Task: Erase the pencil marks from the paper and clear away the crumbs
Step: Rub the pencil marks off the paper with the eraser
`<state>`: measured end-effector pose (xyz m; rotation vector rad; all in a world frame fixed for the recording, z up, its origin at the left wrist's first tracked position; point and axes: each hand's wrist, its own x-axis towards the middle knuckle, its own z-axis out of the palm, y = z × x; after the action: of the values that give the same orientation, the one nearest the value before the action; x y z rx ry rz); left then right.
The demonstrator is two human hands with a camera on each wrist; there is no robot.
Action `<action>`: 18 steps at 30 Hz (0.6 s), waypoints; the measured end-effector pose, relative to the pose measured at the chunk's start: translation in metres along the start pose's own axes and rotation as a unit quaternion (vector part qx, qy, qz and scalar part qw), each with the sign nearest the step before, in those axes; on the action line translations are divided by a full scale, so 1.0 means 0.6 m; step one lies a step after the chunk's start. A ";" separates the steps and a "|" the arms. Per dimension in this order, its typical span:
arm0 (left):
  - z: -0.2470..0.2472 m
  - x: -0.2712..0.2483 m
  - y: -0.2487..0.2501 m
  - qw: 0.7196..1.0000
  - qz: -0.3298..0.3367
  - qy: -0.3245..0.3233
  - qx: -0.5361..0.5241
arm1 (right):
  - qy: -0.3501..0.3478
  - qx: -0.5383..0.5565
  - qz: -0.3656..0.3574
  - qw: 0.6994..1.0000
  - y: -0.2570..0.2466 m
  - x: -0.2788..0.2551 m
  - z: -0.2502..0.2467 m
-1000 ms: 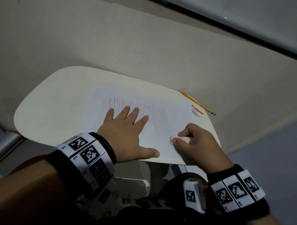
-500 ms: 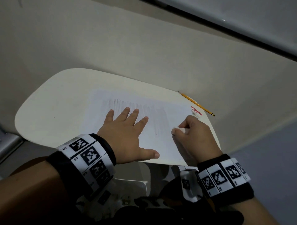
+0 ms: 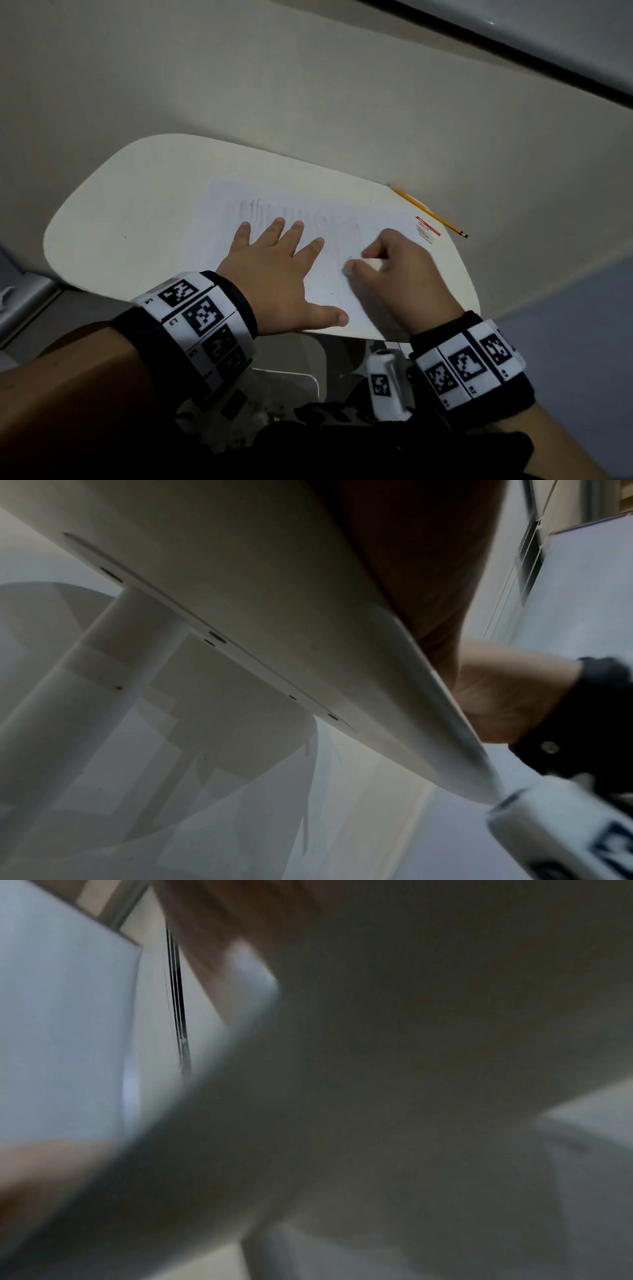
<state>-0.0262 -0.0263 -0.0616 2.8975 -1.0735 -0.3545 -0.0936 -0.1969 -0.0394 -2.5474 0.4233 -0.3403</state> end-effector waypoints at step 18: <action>0.002 0.003 -0.001 1.000 0.002 0.010 0.001 | 0.010 -0.054 0.038 0.998 0.032 0.014 -0.018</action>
<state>-0.0250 -0.0271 -0.0631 2.8941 -1.0757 -0.3226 -0.0939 -0.2203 -0.0396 -2.6261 0.5598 -0.3239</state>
